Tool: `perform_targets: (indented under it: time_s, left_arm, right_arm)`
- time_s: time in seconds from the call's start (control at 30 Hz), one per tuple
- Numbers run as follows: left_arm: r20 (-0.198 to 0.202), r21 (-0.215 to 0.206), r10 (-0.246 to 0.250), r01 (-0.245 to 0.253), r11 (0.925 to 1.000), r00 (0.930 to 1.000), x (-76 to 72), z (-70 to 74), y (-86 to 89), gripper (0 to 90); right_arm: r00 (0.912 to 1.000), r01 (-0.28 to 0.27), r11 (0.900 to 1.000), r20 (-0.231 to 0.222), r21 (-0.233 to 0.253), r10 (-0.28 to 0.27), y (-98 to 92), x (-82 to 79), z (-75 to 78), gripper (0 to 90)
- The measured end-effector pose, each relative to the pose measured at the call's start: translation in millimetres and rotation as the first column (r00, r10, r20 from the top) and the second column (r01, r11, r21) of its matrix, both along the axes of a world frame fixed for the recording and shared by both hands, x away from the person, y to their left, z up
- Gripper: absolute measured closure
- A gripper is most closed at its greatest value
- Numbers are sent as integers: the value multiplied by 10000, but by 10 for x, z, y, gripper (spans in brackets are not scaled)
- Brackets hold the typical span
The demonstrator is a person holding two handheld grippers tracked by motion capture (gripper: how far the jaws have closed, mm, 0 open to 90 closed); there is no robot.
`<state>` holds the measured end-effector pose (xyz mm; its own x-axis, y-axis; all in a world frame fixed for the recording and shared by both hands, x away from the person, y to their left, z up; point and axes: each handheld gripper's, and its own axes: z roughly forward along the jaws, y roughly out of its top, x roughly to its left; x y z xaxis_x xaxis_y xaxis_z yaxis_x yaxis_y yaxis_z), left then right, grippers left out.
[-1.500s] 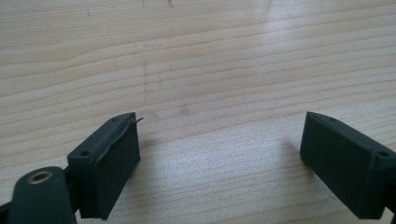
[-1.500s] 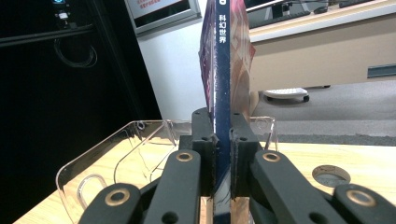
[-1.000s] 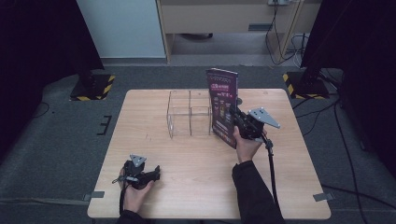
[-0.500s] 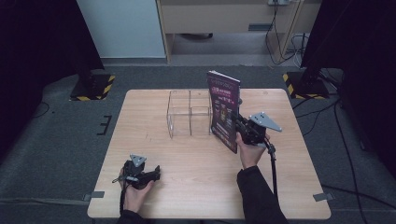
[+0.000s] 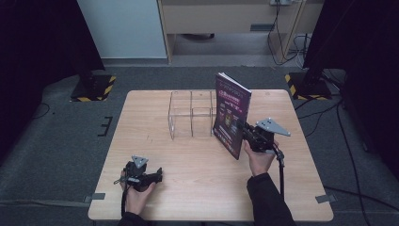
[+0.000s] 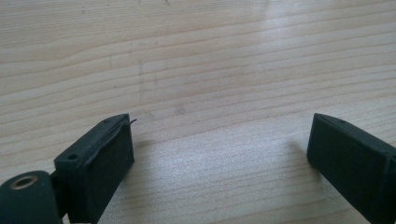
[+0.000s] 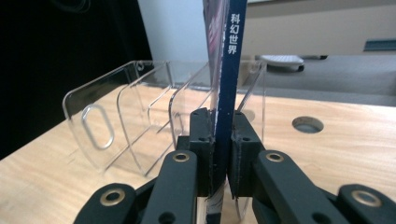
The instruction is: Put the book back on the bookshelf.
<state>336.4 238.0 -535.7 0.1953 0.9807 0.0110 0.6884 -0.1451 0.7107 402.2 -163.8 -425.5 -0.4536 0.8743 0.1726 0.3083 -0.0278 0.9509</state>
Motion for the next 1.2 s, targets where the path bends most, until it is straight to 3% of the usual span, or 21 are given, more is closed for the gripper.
perform_targets:
  time_s: [0.17, 0.3, 1.2]
  left_arm:
    - [-1, 0, 7, -7, 10000, 10000, 0, 0, -1, 62]
    - [-5, -9, 11, -11, 10000, 10000, 0, 0, -2, 62]
    - [-7, -4, 7, -7, 10000, 10000, -1, 0, -1, 62]
  right_arm:
    - [9989, -381, 9990, -293, -255, 373, -49, -89, -29, 823]
    - [9974, -500, 9986, -530, -176, 490, -94, -152, -66, 824]
    - [9924, -946, 9948, -828, -380, 912, -131, -351, -258, 793]
